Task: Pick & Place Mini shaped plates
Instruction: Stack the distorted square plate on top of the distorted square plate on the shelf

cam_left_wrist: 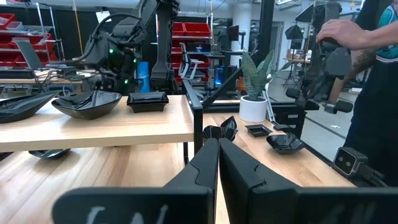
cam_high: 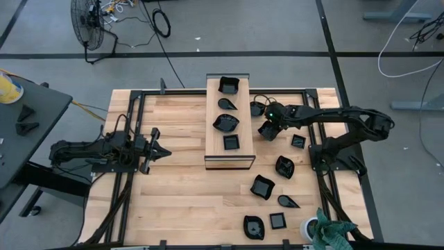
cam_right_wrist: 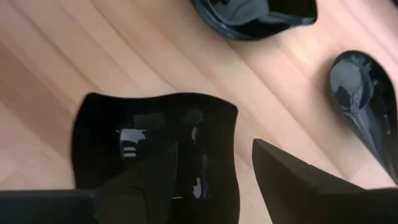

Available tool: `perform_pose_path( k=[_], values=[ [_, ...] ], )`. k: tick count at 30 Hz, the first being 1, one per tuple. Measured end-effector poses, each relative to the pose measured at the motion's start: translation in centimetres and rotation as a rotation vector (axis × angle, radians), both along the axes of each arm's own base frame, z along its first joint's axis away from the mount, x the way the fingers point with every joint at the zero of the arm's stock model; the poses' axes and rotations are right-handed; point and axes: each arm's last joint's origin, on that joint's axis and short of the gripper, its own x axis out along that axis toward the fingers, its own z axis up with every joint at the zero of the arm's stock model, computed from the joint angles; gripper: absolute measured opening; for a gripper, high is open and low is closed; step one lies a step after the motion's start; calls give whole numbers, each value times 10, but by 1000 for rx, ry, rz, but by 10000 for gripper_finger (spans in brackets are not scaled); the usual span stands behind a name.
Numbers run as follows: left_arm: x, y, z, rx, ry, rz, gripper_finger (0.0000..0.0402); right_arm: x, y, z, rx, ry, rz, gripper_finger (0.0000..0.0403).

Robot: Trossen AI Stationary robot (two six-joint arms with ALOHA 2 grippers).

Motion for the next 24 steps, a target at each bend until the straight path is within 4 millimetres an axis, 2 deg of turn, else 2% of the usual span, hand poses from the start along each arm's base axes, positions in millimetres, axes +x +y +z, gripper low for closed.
perform_pose_path(
  k=[10,24],
  values=[
    [0,0,0,0,0,0,18,3,-6,-16,21,63,15,204],
    [0,0,0,0,0,0,18,3,-7,-18,28,73,9,105]
  ],
)
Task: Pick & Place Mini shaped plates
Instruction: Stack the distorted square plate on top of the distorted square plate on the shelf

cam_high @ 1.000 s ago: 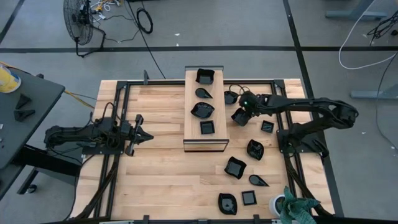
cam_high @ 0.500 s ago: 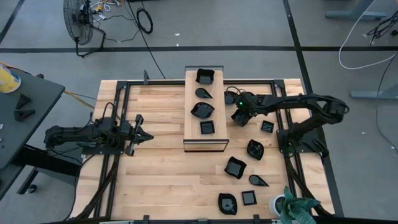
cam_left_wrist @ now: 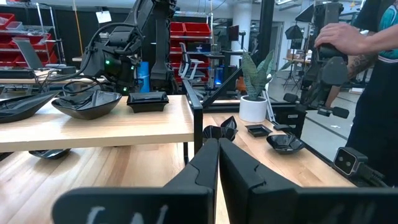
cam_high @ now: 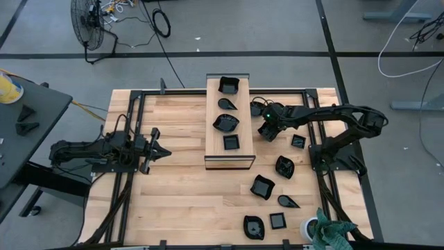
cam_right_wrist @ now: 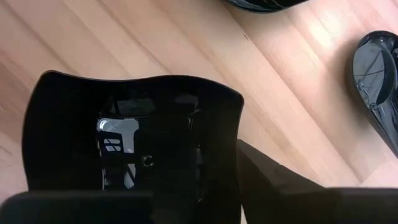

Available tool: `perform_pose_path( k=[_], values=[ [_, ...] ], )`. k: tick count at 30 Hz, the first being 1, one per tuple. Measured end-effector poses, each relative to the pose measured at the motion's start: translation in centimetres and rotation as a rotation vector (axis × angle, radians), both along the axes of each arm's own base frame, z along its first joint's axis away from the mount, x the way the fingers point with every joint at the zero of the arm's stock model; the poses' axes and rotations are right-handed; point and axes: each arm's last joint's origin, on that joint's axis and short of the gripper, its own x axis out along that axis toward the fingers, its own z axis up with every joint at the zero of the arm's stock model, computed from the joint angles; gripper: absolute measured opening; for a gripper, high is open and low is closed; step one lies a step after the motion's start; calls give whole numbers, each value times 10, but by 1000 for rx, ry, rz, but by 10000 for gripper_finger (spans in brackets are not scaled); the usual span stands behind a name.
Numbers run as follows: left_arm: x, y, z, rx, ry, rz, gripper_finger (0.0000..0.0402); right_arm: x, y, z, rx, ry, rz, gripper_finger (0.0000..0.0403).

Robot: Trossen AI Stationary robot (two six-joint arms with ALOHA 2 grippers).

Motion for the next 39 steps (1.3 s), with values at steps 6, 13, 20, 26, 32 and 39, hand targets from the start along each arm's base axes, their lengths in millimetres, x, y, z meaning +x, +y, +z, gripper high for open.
perform_pose_path(
  k=[6,13,20,26,32,39],
  values=[
    [0,0,0,1,0,0,18,-1,0,0,5,6,1,71],
    [0,0,0,1,-1,0,18,-2,1,3,6,0,-1,40],
    [0,0,0,0,0,0,18,-6,3,11,1,-24,-24,36],
    [0,0,0,0,0,0,18,-13,6,21,21,-54,-66,14],
    [0,0,0,0,0,0,18,-19,10,34,17,-101,-107,6],
    [0,0,0,0,0,0,18,-25,13,61,27,-116,-147,2]
  ],
)
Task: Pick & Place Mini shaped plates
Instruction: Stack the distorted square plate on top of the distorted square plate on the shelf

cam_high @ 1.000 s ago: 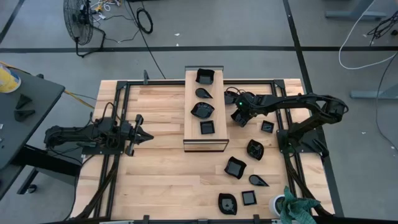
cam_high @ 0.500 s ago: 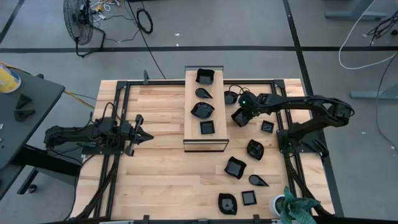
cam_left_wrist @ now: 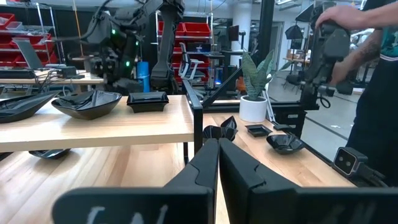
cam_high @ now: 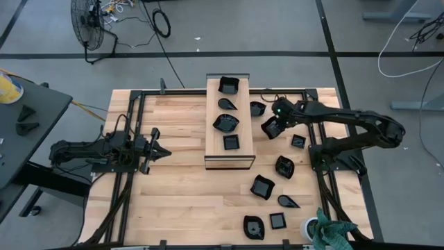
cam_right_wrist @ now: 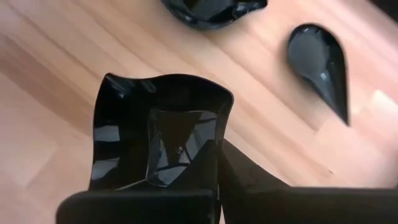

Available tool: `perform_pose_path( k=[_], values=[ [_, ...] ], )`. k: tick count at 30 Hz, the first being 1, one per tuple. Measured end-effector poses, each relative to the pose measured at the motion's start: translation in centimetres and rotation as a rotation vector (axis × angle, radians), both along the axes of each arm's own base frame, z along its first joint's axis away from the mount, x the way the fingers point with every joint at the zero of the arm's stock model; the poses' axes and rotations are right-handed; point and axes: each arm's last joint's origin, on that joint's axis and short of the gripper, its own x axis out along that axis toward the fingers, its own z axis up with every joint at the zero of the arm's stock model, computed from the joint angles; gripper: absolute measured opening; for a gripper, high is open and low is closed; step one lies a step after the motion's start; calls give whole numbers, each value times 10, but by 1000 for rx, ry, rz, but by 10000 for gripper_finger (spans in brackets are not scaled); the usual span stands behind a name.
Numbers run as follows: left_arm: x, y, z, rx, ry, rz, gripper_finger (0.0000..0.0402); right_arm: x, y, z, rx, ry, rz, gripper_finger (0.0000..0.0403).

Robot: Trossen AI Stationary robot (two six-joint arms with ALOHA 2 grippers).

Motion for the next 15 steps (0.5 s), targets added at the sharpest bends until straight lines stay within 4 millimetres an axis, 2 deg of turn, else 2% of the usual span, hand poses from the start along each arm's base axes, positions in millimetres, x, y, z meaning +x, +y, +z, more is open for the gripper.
perform_pose_path(
  k=[8,15],
  values=[
    [0,0,0,0,0,0,18,1,-5,60,0,-95,-124,1],
    [0,0,0,0,0,0,18,8,-15,116,-54,-289,-219,0]
  ],
)
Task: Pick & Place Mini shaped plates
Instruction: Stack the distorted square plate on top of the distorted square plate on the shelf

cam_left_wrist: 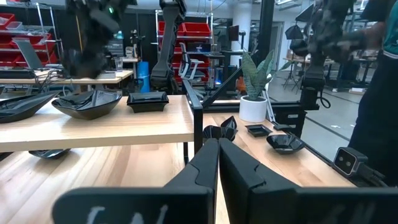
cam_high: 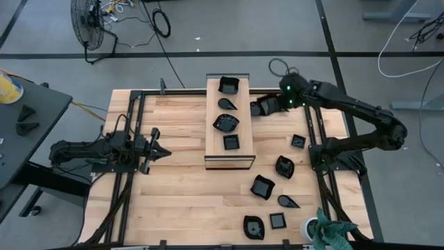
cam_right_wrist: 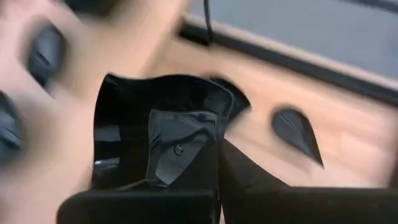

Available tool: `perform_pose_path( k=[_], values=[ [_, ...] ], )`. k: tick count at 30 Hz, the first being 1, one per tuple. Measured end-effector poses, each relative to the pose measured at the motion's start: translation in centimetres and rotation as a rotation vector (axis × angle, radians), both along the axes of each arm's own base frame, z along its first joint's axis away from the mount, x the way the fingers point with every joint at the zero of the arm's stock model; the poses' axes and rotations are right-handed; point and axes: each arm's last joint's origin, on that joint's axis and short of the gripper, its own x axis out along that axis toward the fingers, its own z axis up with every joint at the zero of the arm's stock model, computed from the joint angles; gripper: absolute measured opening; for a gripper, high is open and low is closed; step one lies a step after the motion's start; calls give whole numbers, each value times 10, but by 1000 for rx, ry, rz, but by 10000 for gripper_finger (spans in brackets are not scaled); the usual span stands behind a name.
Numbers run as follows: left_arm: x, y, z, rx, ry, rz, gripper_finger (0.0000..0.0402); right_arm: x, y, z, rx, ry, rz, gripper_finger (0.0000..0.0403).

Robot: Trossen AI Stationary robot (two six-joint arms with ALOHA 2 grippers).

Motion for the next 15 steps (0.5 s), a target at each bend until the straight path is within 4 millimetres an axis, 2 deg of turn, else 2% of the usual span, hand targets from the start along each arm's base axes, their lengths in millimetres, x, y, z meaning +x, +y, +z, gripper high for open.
perform_pose_path(
  k=[7,11,15],
  values=[
    [0,0,0,0,0,0,18,24,-12,36,-20,-320,-21,0],
    [0,0,0,0,0,0,18,46,-22,43,35,-489,-47,0],
    [0,0,0,0,0,0,18,68,-35,44,78,-542,-69,0]
  ],
)
